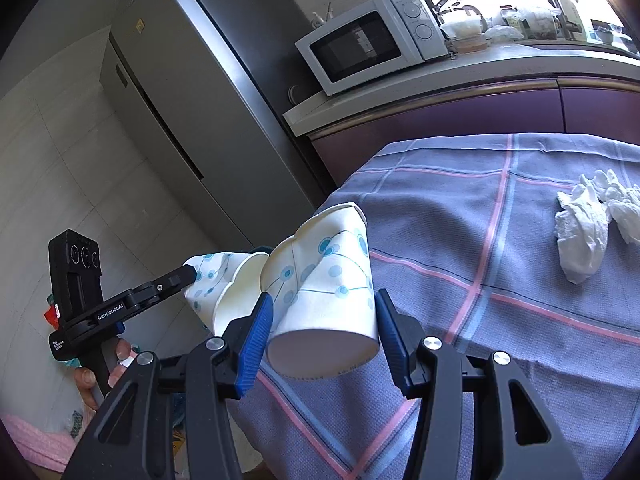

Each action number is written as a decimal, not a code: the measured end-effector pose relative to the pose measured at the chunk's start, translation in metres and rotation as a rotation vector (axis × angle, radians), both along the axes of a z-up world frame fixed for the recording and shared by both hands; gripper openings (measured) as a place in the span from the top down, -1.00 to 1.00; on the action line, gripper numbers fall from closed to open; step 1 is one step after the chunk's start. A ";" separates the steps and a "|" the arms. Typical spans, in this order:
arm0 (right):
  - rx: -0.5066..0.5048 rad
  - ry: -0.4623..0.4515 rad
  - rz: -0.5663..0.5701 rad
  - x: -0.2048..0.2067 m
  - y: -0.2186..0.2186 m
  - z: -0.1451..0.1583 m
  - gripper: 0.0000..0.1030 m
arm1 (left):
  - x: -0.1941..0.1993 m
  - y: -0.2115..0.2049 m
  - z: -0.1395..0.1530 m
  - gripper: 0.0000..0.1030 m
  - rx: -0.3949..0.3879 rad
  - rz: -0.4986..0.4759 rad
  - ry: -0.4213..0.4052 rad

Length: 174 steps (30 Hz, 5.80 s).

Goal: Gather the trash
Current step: 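Carry both white paper cups to the teal bin with both grippers, then open both grippers over the teal bin, dropping the paper cups, then move both grippers back to the table and grasp white tissues with each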

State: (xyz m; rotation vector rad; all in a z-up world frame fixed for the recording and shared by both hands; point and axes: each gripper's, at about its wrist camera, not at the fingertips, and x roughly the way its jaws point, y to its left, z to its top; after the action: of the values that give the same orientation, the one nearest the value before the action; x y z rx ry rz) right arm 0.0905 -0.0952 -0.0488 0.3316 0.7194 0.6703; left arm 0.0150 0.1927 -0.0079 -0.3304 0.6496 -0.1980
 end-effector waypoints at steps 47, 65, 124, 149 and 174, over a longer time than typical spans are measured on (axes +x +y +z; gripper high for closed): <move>-0.098 -0.009 0.262 0.034 0.148 0.011 0.02 | -0.009 0.125 -0.046 0.61 -0.023 0.294 0.098; -0.181 0.029 0.288 0.055 0.192 -0.005 0.02 | 0.009 0.128 -0.081 0.61 -0.002 0.336 0.175; -0.126 -0.011 -0.223 0.014 -0.063 -0.009 -0.10 | 0.068 -0.098 -0.047 0.16 0.018 -0.212 0.065; -0.147 0.088 -0.495 0.092 -0.191 -0.030 -0.14 | 0.186 -0.330 -0.048 -0.07 0.188 -0.514 0.122; -0.138 0.117 -0.475 0.089 -0.191 -0.038 0.71 | 0.183 -0.312 -0.059 0.88 0.186 -0.483 0.161</move>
State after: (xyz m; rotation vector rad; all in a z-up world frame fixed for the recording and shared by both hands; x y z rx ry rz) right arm 0.1793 -0.2858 -0.0873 0.3995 0.7589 0.1521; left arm 0.1983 -0.1190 -0.0669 -0.0046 0.8954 -0.5722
